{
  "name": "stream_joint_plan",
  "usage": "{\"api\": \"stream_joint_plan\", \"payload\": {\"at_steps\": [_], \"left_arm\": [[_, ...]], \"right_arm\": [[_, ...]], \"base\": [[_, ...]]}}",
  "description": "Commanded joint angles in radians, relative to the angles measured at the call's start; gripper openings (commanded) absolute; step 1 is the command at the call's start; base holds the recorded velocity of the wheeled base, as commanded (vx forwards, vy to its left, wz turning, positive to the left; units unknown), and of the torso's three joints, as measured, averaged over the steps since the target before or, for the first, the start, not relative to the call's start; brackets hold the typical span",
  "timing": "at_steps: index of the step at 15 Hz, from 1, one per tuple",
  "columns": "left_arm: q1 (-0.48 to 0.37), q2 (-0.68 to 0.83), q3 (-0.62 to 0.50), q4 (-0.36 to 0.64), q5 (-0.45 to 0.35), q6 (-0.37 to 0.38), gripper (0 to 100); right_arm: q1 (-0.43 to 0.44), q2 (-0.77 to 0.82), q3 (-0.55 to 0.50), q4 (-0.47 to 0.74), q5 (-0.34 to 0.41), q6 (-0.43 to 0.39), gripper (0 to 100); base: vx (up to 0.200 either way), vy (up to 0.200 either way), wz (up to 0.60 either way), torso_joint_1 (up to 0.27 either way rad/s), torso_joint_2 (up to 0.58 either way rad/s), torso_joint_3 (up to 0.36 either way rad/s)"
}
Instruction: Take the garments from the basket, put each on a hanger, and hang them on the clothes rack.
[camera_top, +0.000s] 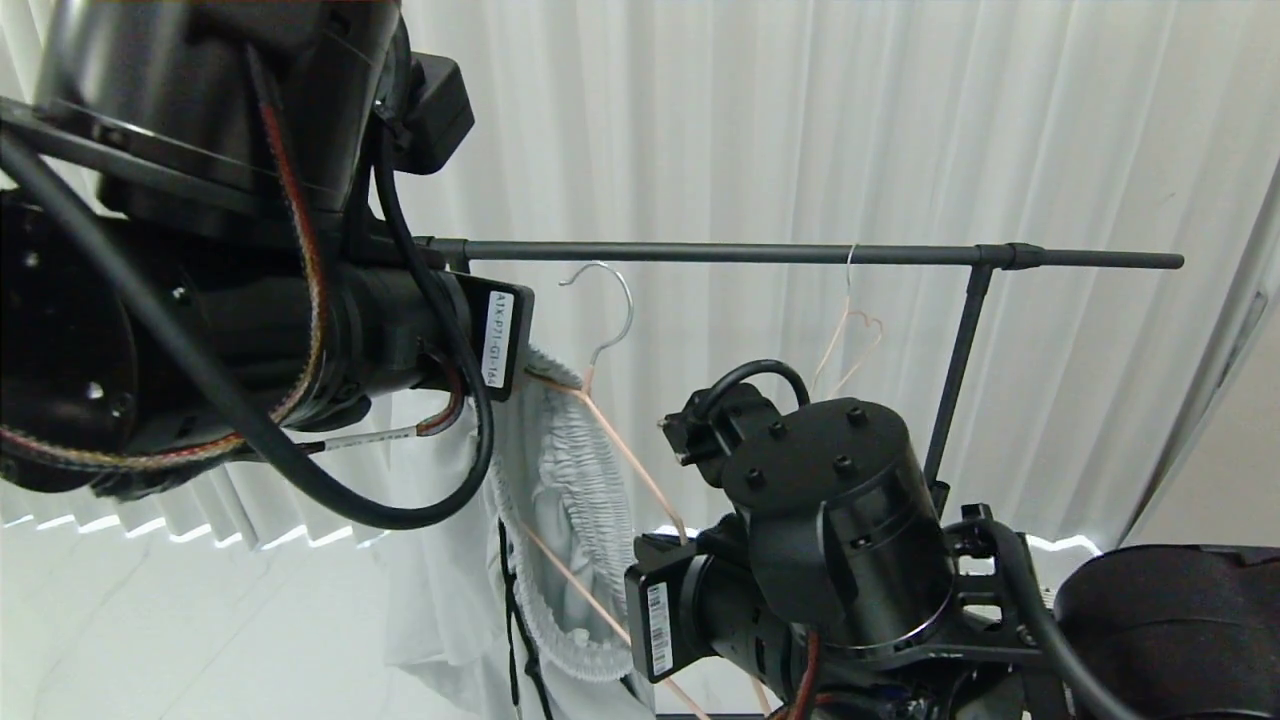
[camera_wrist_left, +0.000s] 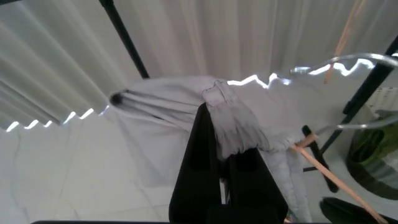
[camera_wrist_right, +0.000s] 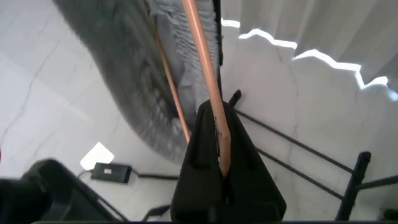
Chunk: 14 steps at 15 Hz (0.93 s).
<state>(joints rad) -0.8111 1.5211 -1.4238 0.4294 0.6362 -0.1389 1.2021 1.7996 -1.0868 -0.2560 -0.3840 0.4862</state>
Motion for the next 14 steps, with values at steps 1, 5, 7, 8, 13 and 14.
{"api": "stream_joint_plan", "payload": {"at_steps": [1, 5, 7, 8, 13, 14], "left_arm": [[-0.008, -0.013, 0.003, 0.0, 0.0, -0.004, 0], [-0.008, -0.045, 0.029, 0.0, -0.003, -0.004, 0], [-0.01, -0.065, 0.045, 0.0, -0.01, -0.002, 0], [-0.02, -0.078, 0.059, 0.0, -0.015, 0.004, 0], [-0.026, -0.128, 0.109, 0.0, -0.021, 0.013, 0], [-0.026, -0.134, 0.111, 0.0, -0.021, 0.015, 0]], "right_arm": [[0.001, -0.002, 0.001, -0.016, -0.019, 0.0, 0], [0.004, -0.019, 0.011, -0.126, -0.049, -0.017, 0], [0.007, -0.034, 0.025, -0.22, -0.067, -0.075, 0], [0.007, -0.034, 0.024, -0.246, -0.072, -0.089, 0], [0.007, -0.034, 0.025, -0.327, -0.091, -0.133, 0], [0.007, -0.034, 0.025, -0.342, -0.098, -0.141, 0]], "base": [[0.0, 0.0, 0.0, 0.0, 0.0, 0.0], [0.0, 0.0, 0.0, 0.0, 0.0, 0.0], [0.0, 0.0, 0.0, 0.0, 0.0, 0.0], [0.0, 0.0, 0.0, 0.0, 0.0, 0.0], [0.0, 0.0, 0.0, 0.0, 0.0, 0.0], [0.0, 0.0, 0.0, 0.0, 0.0, 0.0]]}}
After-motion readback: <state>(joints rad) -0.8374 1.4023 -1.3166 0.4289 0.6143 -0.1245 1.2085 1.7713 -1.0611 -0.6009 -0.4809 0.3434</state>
